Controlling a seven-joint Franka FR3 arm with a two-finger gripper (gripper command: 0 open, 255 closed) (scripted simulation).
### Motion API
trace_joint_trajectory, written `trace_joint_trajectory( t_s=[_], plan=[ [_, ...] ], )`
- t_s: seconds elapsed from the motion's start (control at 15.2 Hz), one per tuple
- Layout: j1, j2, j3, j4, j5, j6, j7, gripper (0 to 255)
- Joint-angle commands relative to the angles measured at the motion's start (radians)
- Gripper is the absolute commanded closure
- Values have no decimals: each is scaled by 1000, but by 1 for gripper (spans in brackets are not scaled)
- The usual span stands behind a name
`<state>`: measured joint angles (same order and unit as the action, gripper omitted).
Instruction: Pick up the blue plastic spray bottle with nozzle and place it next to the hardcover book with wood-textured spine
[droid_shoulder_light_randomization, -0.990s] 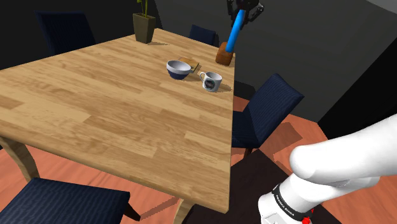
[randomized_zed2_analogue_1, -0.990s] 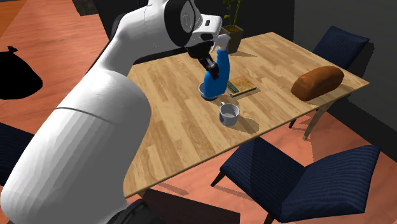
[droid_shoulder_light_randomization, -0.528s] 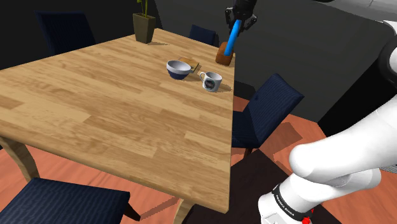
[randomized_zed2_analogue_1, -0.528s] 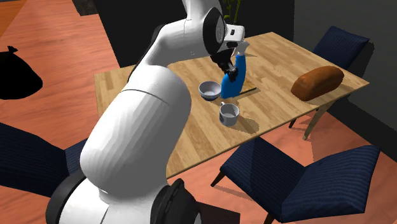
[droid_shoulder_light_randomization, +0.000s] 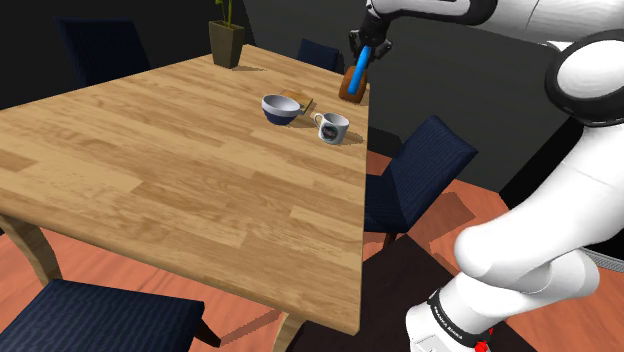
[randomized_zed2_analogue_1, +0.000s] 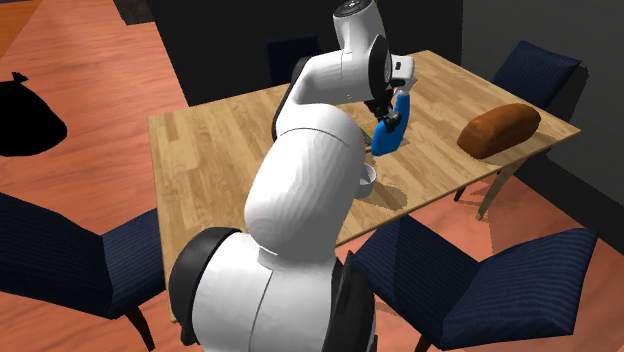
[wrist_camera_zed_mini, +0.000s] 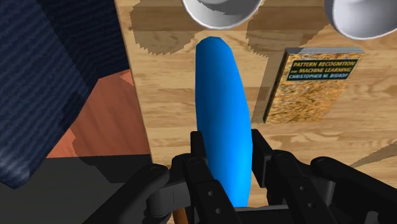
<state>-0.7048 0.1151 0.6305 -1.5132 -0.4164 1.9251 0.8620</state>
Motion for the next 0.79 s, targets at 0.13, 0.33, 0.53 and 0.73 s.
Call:
trace_joint_trajectory(
  t_s=[0.13,0.33,0.53,0.73],
  plan=[
    [20,145,-17,113,-81,10,-3,255],
    [43,254,-37,212,-131,11,-15,255],
    [76,370,-62,336,-175,1,-37,255],
    [120,503,-89,500,-212,-23,-73,255]
  ],
)
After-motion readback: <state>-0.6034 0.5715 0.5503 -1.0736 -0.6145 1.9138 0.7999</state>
